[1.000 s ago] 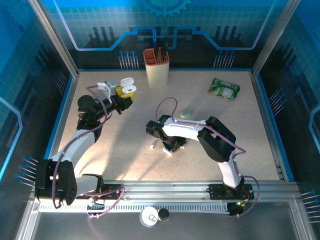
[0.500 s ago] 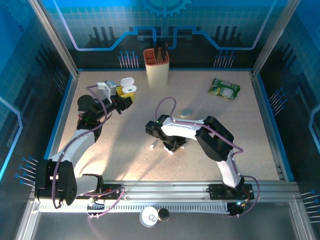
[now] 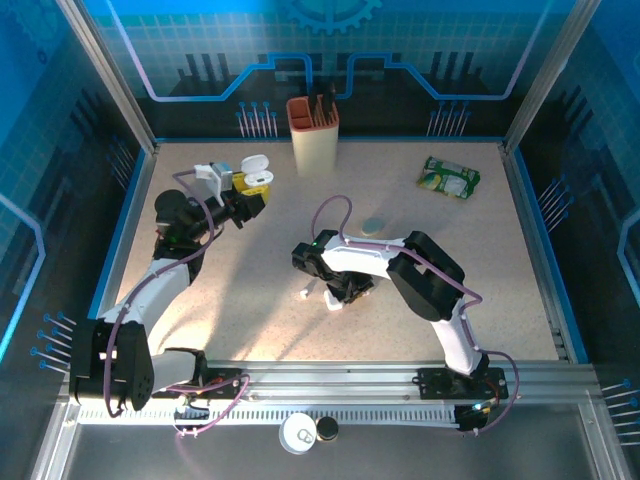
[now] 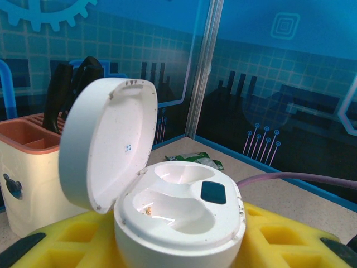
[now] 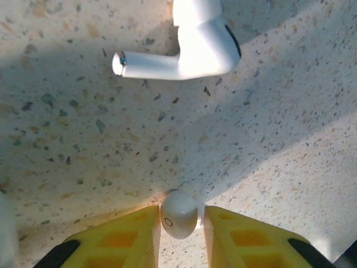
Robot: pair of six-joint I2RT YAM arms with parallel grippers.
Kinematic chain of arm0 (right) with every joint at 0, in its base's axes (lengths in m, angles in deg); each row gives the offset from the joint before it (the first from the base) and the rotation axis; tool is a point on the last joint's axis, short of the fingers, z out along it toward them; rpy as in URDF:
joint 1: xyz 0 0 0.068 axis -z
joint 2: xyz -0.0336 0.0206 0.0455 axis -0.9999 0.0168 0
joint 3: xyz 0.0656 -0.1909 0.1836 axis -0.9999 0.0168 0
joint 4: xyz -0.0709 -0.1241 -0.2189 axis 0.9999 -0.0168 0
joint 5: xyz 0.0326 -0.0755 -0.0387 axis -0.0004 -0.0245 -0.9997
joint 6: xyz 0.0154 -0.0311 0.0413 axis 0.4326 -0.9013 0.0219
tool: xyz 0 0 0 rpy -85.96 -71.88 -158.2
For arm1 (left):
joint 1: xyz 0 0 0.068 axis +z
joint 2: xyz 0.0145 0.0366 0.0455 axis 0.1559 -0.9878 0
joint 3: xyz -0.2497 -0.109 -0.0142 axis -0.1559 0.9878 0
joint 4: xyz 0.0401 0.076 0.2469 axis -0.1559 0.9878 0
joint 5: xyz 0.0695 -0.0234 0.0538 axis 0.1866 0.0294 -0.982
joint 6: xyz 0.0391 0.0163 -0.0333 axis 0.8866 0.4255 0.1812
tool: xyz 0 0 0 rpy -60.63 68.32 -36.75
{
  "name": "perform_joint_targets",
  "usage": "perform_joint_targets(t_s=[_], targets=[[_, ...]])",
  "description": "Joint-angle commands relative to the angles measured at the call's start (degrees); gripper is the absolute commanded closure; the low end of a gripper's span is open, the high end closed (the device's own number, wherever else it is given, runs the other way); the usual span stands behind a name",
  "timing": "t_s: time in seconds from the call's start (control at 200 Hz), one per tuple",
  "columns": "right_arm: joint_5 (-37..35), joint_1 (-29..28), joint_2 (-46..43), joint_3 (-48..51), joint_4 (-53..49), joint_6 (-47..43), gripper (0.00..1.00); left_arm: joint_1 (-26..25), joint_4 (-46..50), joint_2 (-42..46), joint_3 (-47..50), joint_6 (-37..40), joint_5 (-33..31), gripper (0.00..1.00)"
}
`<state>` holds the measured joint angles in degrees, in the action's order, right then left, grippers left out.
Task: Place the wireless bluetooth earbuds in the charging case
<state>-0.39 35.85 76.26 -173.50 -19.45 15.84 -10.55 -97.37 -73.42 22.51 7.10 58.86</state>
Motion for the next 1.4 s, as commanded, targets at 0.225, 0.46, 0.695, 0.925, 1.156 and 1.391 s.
perform_joint_targets(t_s=[0.225, 0.46, 0.695, 0.925, 1.156, 1.391], targets=[[-1.3, 0.6, 2.1, -0.1, -0.4, 0.9, 0.73, 0.6, -0.9, 1.6, -0.5, 0.6, 1.4, 0.56], [-1.9, 1.0, 1.8, -0.1, -0.3, 1.4, 0.81, 0.6, 0.2, 1.9, -0.8, 1.4, 1.7, 0.56], [3.6, 3.9, -4.5, 1.0, 0.7, 1.7, 0.84, 0.6, 2.6, 2.1, -1.2, 2.9, 2.6, 0.56], [18.1, 14.7, -13.3, 6.9, 5.8, 0.8, 0.83, 0.3, 1.9, 1.9, -0.9, 2.7, 3.6, 0.56], [33.2, 25.5, -20.5, 12.5, 11.2, 1.0, 0.82, -3.5, 9.4, 3.1, -1.9, 6.7, 4.6, 0.56], [42.2, 32.0, -25.1, 15.9, 14.1, 1.4, 0.82, -8.1, 10.2, 2.7, -1.9, 7.6, 4.1, 0.56]])
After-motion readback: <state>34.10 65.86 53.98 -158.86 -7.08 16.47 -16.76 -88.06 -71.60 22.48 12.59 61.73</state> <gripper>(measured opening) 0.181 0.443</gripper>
